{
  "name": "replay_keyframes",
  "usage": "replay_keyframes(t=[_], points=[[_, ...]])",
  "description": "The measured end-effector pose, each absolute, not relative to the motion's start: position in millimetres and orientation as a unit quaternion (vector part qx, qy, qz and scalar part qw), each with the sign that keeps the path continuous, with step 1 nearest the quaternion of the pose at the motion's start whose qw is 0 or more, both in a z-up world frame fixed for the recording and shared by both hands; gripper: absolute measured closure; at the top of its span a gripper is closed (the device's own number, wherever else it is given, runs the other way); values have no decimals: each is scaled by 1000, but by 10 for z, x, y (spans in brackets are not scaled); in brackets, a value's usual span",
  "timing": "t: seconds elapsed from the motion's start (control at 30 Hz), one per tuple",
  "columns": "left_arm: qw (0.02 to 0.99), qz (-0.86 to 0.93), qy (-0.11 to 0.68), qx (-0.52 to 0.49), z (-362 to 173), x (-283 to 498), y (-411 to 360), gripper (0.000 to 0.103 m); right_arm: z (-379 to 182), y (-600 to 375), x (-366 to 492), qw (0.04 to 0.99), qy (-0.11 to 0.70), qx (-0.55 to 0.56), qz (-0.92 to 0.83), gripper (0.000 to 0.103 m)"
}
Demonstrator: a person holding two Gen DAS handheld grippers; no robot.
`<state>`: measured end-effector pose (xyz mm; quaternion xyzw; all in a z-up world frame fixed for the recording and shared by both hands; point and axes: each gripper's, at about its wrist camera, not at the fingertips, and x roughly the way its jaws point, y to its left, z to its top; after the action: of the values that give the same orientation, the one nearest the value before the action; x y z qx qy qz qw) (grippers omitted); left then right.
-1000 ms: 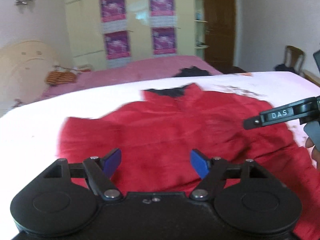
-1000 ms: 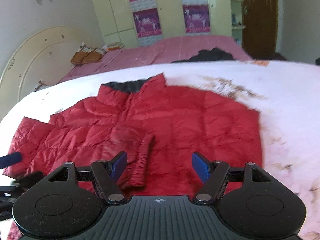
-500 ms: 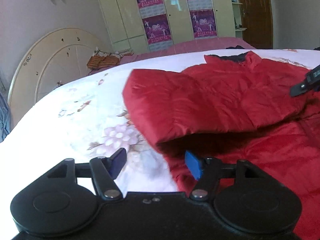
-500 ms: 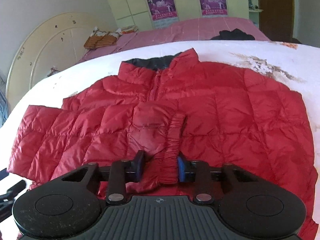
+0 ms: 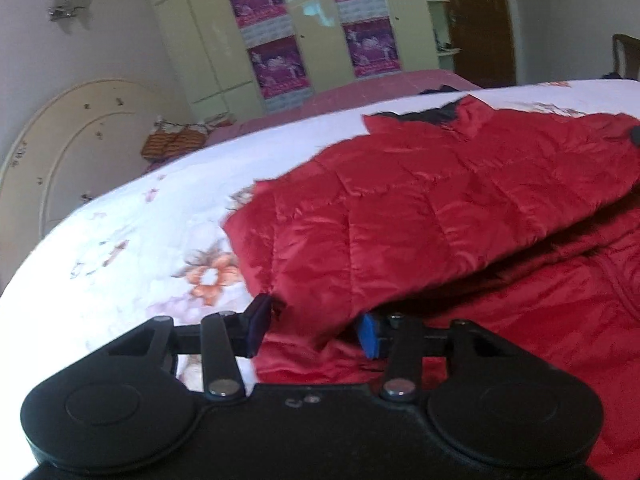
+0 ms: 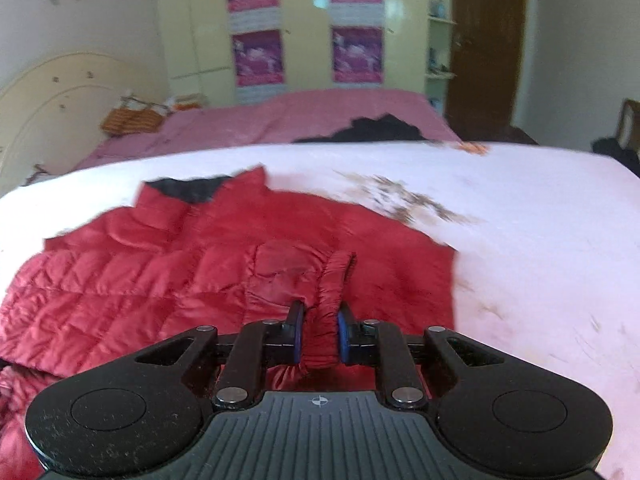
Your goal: Fold large clothes
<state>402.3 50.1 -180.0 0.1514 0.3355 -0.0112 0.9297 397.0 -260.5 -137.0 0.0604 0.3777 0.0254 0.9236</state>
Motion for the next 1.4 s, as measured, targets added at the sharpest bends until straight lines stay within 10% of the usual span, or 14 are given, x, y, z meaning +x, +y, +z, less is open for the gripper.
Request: replay_keyframes(t=[0.57,0.7,0.97,1.07,1.4], points=[[932,-47,355,44,-1356,3857,822,42,-1353,-2721,3972,923,380,66,8,85],[932,-39,360,35,-1290,3952,762,42,-1248,-2752,3942,934,352,64,-3,16],[934,-48,353,40,-1229,4168,563,42,-1009,-2560,3947,949,314,29,31,17],[933,-51,353,42,-1238,4244,511,42,-1008,-2451,4001,946,320,19,45,45],[931,-53,359,34,-1341,4521,430,42,-1115,-2101,4205,940,332,4,80,45]])
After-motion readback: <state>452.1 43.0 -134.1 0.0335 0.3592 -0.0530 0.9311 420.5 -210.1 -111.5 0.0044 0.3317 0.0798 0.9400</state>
